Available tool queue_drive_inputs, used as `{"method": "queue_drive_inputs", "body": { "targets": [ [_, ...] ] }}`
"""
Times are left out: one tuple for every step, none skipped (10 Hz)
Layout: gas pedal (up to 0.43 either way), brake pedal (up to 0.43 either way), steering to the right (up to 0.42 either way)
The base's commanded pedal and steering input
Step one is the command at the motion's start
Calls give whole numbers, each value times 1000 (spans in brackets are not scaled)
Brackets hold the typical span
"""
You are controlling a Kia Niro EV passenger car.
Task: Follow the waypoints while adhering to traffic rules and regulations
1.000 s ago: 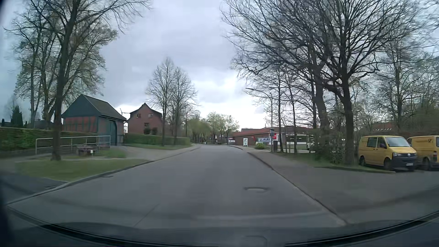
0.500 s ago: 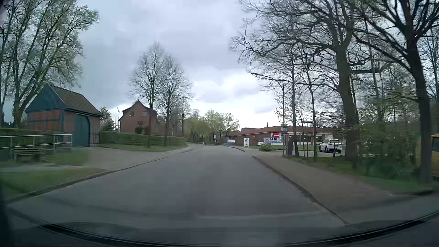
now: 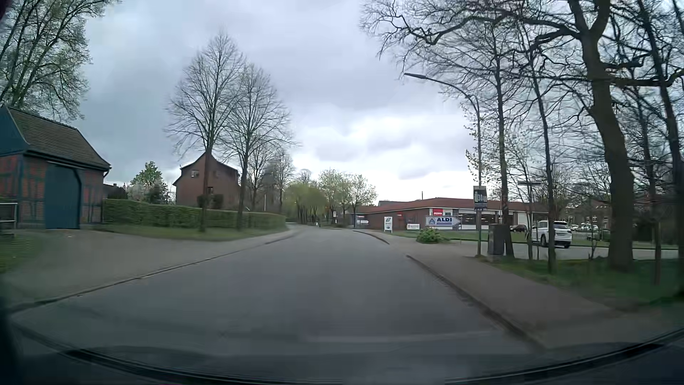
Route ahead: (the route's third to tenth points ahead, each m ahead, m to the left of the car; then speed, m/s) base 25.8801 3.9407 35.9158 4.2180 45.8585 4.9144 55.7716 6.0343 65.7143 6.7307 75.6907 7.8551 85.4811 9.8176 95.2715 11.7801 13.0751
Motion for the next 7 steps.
{"method": "queue_drive_inputs", "body": {
  "targets": [
    [189,0,-3],
    [177,0,-3],
    [177,0,-3],
    [177,0,-3],
    [169,0,-3],
    [169,0,-5],
    [169,0,-6]
  ]
}}
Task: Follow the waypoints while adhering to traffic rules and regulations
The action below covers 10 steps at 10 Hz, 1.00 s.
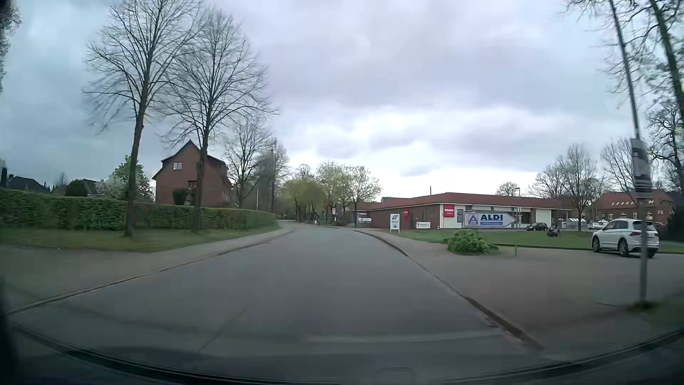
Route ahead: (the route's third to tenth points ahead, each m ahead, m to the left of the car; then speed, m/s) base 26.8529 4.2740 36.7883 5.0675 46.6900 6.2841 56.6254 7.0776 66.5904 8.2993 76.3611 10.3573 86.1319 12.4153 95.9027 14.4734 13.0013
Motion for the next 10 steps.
{"method": "queue_drive_inputs", "body": {
  "targets": [
    [169,0,-7],
    [169,0,-8],
    [169,0,-9],
    [169,0,-9],
    [169,0,-8],
    [169,0,-7],
    [169,0,-6],
    [169,0,-9],
    [157,0,-9],
    [150,0,-11]
  ]
}}
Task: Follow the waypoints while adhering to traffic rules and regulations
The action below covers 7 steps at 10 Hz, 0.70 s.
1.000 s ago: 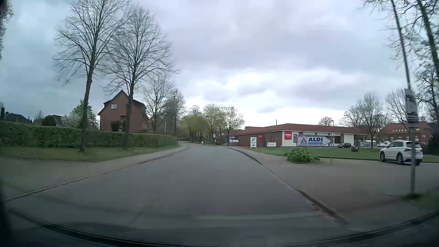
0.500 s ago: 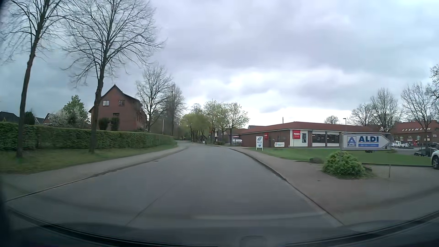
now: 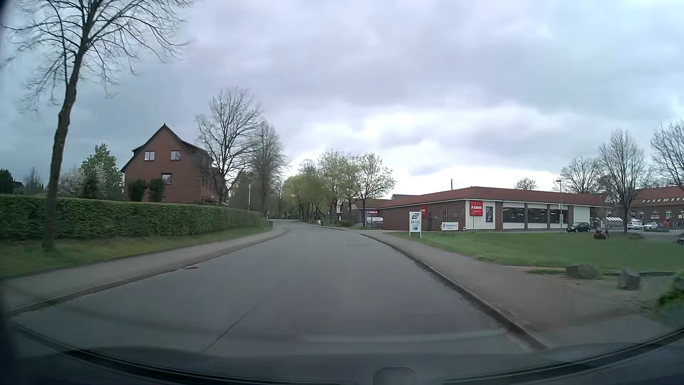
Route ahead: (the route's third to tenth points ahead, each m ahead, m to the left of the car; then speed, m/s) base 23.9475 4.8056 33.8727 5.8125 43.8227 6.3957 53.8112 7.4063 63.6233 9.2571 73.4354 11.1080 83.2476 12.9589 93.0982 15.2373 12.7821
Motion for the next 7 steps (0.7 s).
{"method": "queue_drive_inputs", "body": {
  "targets": [
    [150,0,-13],
    [150,0,-13],
    [150,0,-14],
    [150,0,-14],
    [157,0,-14],
    [157,0,-14],
    [169,0,-14]
  ]
}}
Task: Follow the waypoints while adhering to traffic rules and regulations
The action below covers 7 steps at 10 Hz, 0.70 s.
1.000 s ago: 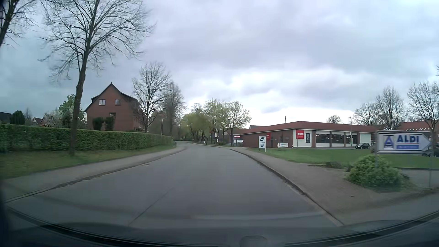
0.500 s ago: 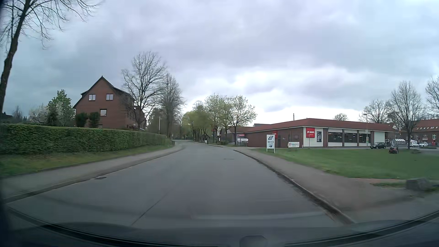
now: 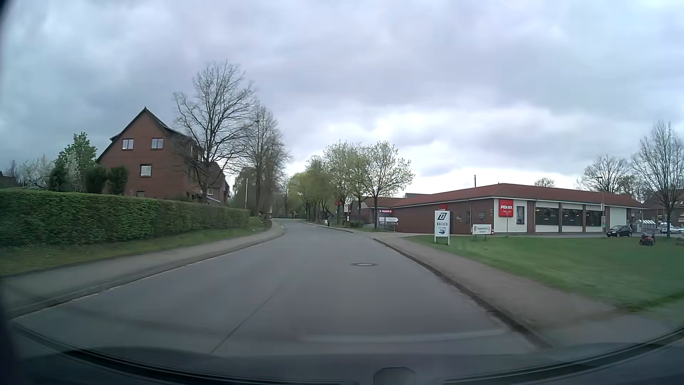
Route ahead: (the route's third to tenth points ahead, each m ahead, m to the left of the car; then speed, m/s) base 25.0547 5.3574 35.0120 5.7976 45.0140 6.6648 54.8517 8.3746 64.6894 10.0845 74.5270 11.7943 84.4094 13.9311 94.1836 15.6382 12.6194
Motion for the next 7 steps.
{"method": "queue_drive_inputs", "body": {
  "targets": [
    [169,0,-14],
    [169,0,-14],
    [177,0,-15],
    [177,0,-20],
    [177,0,-22],
    [177,0,-22],
    [189,0,-20]
  ]
}}
